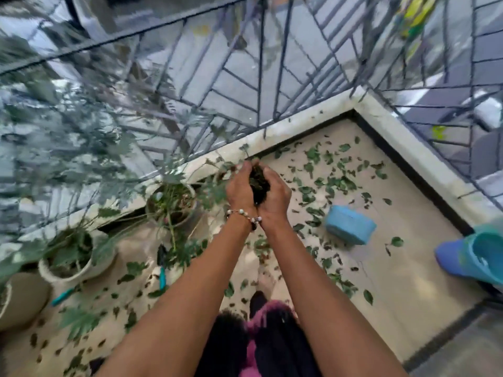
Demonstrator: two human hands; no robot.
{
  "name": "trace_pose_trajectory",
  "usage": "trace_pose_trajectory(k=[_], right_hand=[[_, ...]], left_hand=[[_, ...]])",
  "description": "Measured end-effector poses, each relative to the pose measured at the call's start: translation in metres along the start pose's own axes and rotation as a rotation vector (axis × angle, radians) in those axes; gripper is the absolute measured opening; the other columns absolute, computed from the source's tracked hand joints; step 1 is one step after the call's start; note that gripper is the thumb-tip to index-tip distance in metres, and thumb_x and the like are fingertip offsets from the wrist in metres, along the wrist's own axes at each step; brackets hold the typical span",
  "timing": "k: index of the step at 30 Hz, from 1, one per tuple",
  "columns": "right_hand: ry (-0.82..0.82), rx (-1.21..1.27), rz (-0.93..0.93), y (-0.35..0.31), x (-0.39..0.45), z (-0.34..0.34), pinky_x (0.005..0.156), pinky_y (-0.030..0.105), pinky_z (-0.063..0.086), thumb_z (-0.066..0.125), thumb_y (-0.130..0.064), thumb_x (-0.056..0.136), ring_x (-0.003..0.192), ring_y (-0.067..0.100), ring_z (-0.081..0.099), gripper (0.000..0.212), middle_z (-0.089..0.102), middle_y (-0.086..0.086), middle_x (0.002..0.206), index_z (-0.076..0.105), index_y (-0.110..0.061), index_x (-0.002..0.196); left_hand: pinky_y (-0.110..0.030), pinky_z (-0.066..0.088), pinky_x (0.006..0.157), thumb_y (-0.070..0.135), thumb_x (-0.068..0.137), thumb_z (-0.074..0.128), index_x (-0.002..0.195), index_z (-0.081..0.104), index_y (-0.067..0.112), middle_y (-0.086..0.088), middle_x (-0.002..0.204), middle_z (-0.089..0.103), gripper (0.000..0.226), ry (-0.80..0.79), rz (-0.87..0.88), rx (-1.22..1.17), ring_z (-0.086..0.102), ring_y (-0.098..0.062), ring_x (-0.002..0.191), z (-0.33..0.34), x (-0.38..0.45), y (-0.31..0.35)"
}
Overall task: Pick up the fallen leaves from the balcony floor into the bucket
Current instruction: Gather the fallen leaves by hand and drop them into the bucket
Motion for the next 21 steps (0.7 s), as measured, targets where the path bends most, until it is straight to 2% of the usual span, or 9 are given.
trace_pose_trajectory(k=[3, 6, 10, 12, 16, 18, 21], right_hand=[[0.032, 0.031, -0.095, -0.083, 0.035, -0.017, 0.067, 0.031, 0.057, 0.055, -0.002, 0.092, 0.08, 0.025, 0.07, 0.017, 0.073, 0.014, 0.086, 0.072, 0.001, 0.091], [0.087, 0.069, -0.182, -0.15, 0.062, -0.043, 0.066, 0.029, 0.057, 0.054, -0.005, 0.092, 0.079, 0.023, 0.071, 0.018, 0.074, 0.012, 0.086, 0.072, 0.001, 0.094], [0.155, 0.152, -0.287, -0.217, 0.076, -0.088, 0.089, 0.043, 0.055, 0.056, -0.009, 0.092, 0.097, 0.031, 0.067, 0.019, 0.071, 0.018, 0.101, 0.073, -0.003, 0.097], [0.207, 0.194, -0.318, -0.241, 0.077, -0.114, 0.093, 0.045, 0.053, 0.056, -0.008, 0.091, 0.097, 0.032, 0.067, 0.018, 0.071, 0.017, 0.1, 0.073, -0.003, 0.093], [0.354, 0.281, -0.401, -0.289, 0.065, -0.178, 0.084, 0.041, 0.056, 0.059, -0.01, 0.089, 0.096, 0.033, 0.067, 0.015, 0.071, 0.018, 0.101, 0.074, -0.005, 0.09], [0.462, 0.319, -0.441, -0.316, 0.057, -0.218, 0.08, 0.038, 0.055, 0.061, -0.012, 0.088, 0.092, 0.031, 0.067, 0.016, 0.072, 0.014, 0.094, 0.076, -0.009, 0.081], [0.518, 0.331, -0.545, -0.366, 0.039, -0.271, 0.076, 0.034, 0.054, 0.057, -0.014, 0.091, 0.083, 0.024, 0.069, 0.031, 0.074, 0.007, 0.081, 0.077, -0.014, 0.068]], left_hand=[[-0.037, 0.053, 0.083, 0.024, 0.094, 0.06, 0.087, 0.072, 0.01, -0.009, 0.088, 0.069, 0.02, -0.127, -0.051, 0.006, 0.063, -0.022, 0.085, 0.087, 0.015, -0.039], [-0.039, 0.052, 0.09, 0.041, 0.092, 0.059, 0.091, 0.072, 0.012, -0.011, 0.099, 0.068, 0.032, -0.236, -0.16, 0.011, 0.063, -0.026, 0.094, 0.156, 0.019, -0.083], [-0.038, 0.051, 0.09, 0.054, 0.083, 0.061, 0.091, 0.071, 0.012, -0.009, 0.1, 0.067, 0.043, -0.322, -0.355, -0.038, 0.063, -0.025, 0.096, 0.226, -0.004, -0.139], [-0.037, 0.048, 0.096, 0.056, 0.086, 0.057, 0.092, 0.065, 0.014, -0.007, 0.099, 0.063, 0.043, -0.374, -0.443, -0.044, 0.06, -0.023, 0.097, 0.251, -0.022, -0.165], [-0.039, 0.049, 0.095, 0.059, 0.091, 0.045, 0.098, 0.065, 0.01, -0.011, 0.1, 0.063, 0.053, -0.467, -0.58, 0.065, 0.061, -0.026, 0.095, 0.295, -0.062, -0.225], [-0.041, 0.05, 0.095, 0.059, 0.093, 0.041, 0.096, 0.067, 0.009, -0.014, 0.097, 0.066, 0.056, -0.515, -0.637, 0.129, 0.064, -0.029, 0.093, 0.318, -0.089, -0.259], [-0.04, 0.052, 0.09, 0.057, 0.094, 0.041, 0.096, 0.068, 0.008, -0.014, 0.099, 0.068, 0.056, -0.592, -0.725, 0.252, 0.066, -0.029, 0.095, 0.349, -0.126, -0.32]])
Point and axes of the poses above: each hand's wrist, its own x-axis towards the middle knuckle, its own z-axis out of the palm, y = z × x, the point moved 10 cm from there along x, towards the middle knuckle
